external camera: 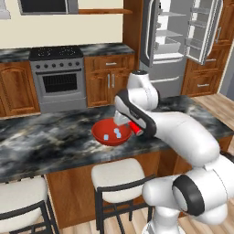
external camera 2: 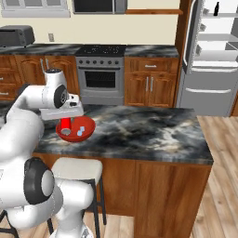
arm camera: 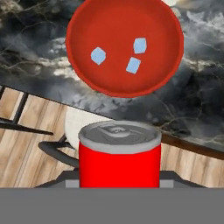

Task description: Open the fridge, grab two sodas, and place both sodas inside the bowl with ice on the dining counter.

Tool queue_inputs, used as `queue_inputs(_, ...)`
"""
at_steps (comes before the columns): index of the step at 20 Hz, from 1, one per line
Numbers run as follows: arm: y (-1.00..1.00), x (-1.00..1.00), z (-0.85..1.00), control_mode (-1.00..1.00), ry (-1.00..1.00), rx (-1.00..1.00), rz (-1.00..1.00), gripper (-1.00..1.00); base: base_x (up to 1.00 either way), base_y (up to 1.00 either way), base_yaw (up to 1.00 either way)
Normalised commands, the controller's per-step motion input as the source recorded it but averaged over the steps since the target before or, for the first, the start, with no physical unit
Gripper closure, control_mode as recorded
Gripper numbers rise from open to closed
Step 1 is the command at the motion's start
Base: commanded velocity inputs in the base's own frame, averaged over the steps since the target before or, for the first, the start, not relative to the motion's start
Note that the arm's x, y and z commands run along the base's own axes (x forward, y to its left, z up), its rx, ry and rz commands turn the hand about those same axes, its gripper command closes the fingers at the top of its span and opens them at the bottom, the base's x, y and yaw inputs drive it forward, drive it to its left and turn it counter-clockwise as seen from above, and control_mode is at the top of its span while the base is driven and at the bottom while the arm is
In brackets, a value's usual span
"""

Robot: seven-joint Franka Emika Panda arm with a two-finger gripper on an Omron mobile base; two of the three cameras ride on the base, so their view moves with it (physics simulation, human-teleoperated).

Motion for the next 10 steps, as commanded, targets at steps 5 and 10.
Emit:
queue_inputs(5,0.16,0.7,-0.28,-1.0,0.13,-0.02,-0.01,1.0,0.0,0.0,0.0)
queue_inputs(10,0.27,0.7,-0.4,-1.0,0.03,-0.05,-0.01,1.0,0.0,0.0,0.0)
